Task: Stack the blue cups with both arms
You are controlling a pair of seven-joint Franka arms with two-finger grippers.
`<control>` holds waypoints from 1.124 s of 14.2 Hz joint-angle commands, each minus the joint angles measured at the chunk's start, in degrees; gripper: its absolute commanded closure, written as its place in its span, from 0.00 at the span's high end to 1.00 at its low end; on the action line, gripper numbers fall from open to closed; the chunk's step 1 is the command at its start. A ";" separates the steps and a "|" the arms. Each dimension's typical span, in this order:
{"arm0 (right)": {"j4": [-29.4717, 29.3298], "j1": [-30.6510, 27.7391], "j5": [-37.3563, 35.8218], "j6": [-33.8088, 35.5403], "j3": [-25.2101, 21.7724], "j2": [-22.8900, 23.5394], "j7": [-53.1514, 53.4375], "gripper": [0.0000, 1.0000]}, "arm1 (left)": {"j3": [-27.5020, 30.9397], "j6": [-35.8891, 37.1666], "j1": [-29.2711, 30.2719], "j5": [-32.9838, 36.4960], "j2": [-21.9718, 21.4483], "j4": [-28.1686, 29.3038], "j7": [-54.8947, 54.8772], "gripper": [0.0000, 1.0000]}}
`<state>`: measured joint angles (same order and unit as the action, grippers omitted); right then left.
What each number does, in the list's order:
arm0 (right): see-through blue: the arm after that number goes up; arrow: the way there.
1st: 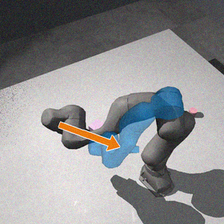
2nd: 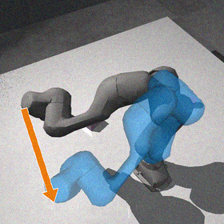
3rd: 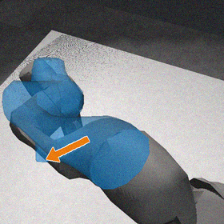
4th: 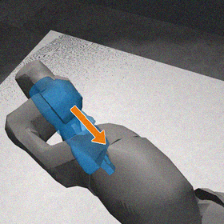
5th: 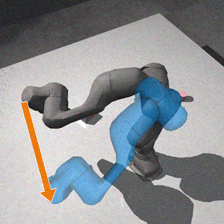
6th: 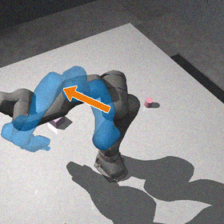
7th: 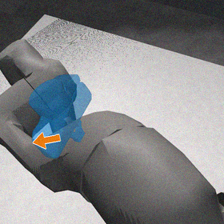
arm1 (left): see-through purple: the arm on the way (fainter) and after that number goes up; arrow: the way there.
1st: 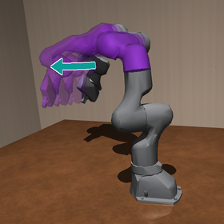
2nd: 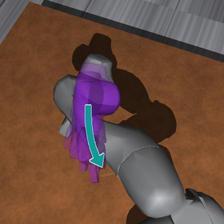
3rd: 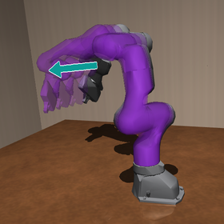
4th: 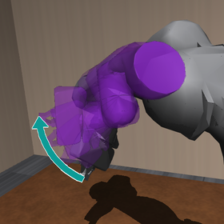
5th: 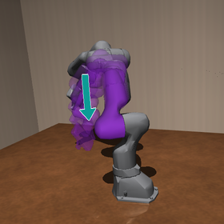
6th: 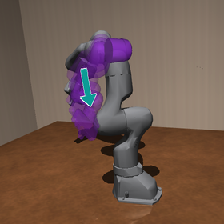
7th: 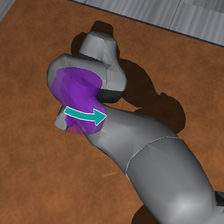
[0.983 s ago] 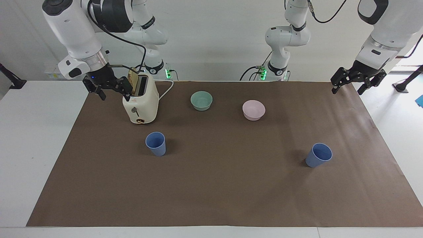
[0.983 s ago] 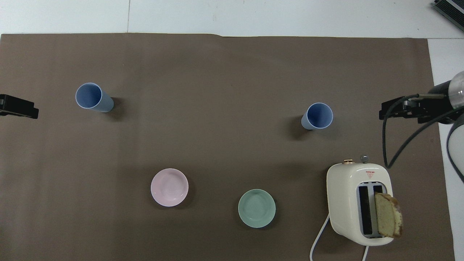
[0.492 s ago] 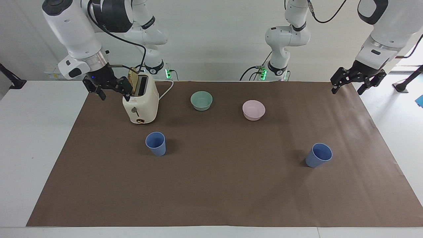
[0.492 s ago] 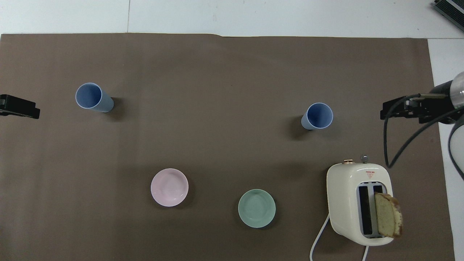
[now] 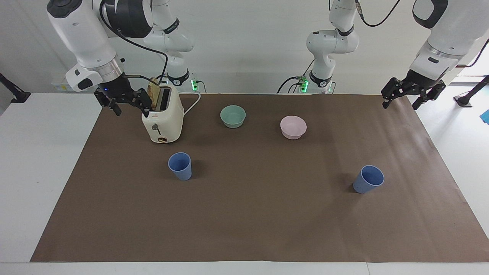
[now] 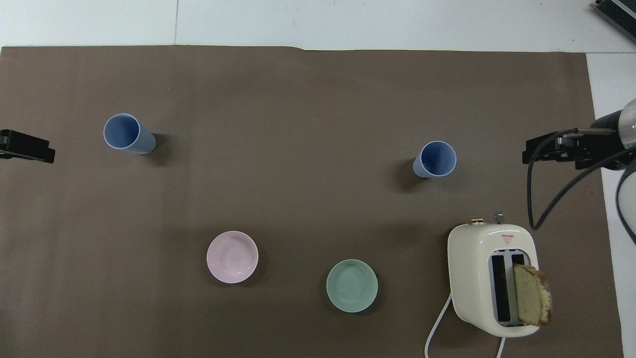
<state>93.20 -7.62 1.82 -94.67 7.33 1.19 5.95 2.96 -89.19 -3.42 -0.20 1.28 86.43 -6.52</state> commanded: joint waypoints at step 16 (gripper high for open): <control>4.62 -0.91 -0.59 -1.48 0.49 -3.29 -1.30 1.00 | 0.11 -0.90 -0.18 -0.68 -0.93 0.93 -0.42 1.00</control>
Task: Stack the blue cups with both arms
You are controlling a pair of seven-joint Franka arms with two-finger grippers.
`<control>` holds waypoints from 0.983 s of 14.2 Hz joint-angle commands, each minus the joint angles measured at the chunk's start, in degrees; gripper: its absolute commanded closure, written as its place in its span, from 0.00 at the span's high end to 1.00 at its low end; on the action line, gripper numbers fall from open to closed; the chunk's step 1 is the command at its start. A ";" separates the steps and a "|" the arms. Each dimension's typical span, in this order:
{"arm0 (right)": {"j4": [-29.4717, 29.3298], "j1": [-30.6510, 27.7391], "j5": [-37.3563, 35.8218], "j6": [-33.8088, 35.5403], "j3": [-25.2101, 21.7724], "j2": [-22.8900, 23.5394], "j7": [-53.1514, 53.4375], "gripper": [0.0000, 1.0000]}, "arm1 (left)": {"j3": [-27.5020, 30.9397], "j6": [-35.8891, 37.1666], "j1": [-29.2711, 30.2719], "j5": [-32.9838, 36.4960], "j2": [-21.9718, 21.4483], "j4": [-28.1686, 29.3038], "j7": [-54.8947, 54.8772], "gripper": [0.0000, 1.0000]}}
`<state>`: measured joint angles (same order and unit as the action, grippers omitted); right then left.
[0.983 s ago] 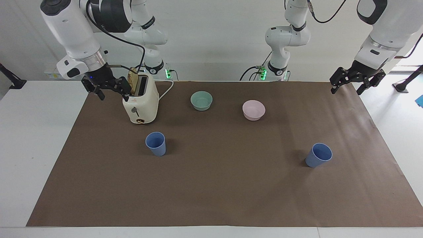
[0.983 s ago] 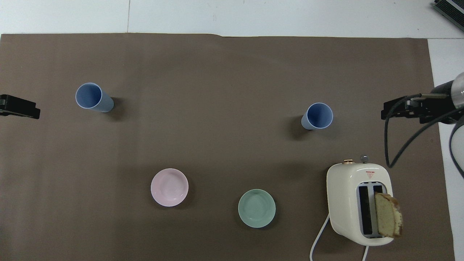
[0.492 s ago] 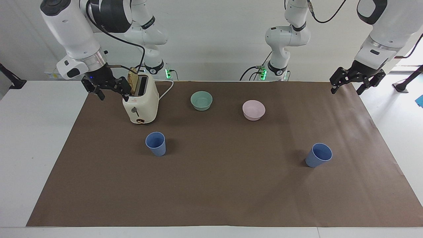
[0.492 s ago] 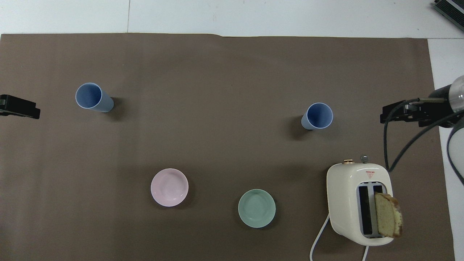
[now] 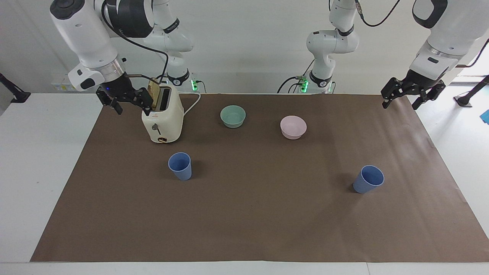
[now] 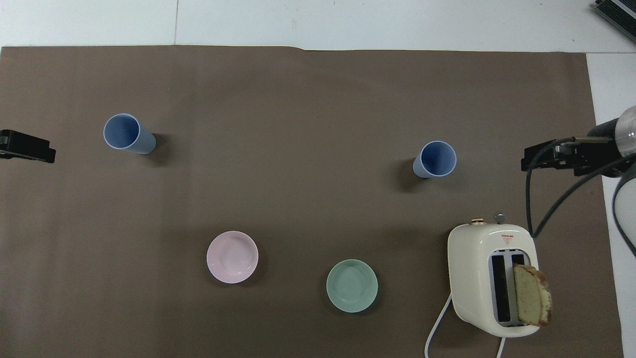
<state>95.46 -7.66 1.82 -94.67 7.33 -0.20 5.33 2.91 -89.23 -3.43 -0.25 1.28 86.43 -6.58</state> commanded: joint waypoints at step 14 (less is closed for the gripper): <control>3.60 -0.95 -0.59 -3.84 0.40 -2.53 -1.55 1.00 | 0.08 -1.65 -0.08 -0.63 -0.84 0.93 -0.28 1.00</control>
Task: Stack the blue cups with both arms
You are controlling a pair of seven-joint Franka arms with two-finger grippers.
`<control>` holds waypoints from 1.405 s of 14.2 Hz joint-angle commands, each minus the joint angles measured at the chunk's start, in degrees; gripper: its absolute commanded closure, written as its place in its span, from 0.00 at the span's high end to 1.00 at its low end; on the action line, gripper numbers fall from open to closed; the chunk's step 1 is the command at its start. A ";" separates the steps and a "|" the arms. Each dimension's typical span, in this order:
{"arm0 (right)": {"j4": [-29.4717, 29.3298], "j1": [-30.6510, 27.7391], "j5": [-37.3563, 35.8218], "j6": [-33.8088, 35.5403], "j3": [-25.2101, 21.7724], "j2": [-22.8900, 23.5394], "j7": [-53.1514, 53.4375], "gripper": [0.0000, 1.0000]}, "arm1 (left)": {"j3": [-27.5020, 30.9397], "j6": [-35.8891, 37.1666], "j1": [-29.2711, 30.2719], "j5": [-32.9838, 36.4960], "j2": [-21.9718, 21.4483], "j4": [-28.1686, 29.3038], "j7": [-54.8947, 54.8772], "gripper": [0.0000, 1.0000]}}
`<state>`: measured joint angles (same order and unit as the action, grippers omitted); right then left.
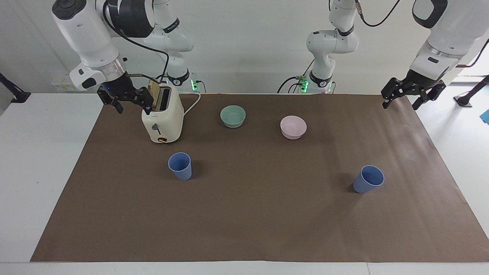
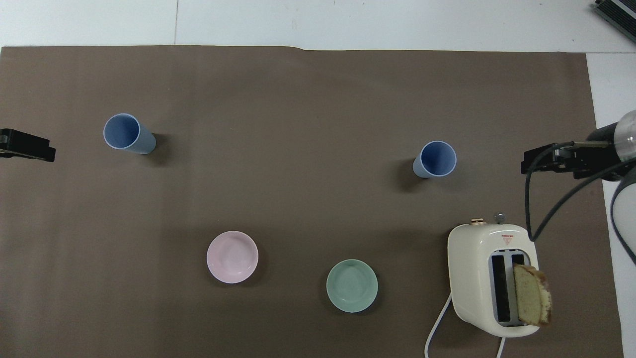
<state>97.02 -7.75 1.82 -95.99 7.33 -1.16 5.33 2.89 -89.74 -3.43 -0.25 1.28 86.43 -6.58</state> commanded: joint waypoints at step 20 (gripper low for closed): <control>3.26 -2.88 0.20 -3.85 0.40 -1.74 -1.29 1.00 | 0.18 -23.80 3.08 -3.62 8.47 10.15 -3.79 1.00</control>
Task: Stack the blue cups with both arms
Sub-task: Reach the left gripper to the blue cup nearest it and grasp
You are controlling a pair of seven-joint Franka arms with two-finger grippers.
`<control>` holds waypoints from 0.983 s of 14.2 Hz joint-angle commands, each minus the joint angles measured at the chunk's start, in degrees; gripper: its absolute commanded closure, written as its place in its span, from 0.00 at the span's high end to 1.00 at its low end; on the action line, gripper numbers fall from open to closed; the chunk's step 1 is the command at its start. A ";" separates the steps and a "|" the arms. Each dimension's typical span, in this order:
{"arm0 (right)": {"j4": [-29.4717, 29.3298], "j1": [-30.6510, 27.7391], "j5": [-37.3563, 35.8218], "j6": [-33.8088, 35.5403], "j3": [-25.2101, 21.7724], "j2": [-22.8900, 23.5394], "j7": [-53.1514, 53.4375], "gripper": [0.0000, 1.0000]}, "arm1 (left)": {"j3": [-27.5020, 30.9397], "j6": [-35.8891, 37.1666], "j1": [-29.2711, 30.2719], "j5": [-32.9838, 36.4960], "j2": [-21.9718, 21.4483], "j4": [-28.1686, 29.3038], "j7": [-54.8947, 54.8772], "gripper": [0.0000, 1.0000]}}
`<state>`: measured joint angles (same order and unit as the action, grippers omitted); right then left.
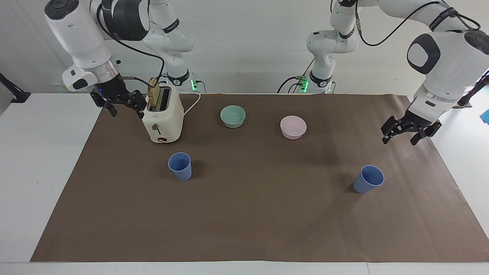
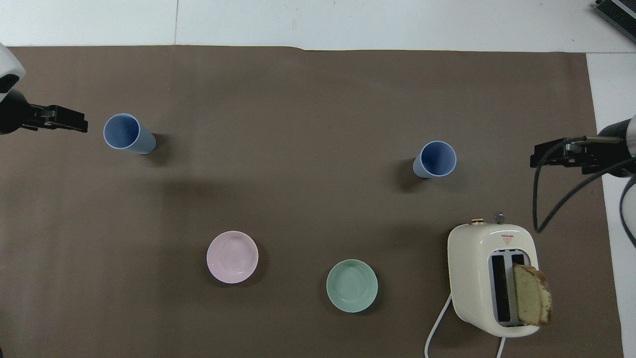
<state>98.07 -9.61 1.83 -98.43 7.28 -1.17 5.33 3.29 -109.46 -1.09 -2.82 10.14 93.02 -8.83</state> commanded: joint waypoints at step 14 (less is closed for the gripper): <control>2.21 -1.02 0.20 -1.41 0.46 -1.73 -1.29 1.00 | -0.39 -17.01 1.27 -4.82 11.04 4.45 -1.54 0.88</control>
<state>98.16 -9.62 1.83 -98.43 7.28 -1.17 5.33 3.26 -125.36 -0.45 -6.52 21.42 96.82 -9.25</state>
